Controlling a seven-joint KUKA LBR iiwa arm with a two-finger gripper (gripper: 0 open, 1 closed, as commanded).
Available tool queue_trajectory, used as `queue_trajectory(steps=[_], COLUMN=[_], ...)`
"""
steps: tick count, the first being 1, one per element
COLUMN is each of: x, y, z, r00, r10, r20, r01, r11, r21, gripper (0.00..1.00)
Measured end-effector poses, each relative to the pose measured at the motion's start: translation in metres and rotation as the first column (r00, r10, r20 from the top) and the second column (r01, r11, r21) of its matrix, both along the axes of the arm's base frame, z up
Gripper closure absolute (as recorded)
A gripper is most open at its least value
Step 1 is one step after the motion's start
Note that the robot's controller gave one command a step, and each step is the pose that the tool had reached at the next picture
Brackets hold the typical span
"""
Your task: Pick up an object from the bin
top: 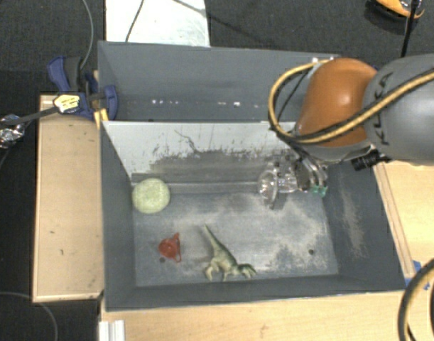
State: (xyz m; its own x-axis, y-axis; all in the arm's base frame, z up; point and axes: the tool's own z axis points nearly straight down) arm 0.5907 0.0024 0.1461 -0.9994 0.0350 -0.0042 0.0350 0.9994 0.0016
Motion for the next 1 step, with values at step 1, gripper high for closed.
queue_trajectory(steps=[1], x=[0.0016], y=[0.0], z=[0.0172], r00=[1.0], r10=[0.0], r20=[0.007], r01=[0.0], r11=[1.0], r21=[0.0], gripper=[1.0])
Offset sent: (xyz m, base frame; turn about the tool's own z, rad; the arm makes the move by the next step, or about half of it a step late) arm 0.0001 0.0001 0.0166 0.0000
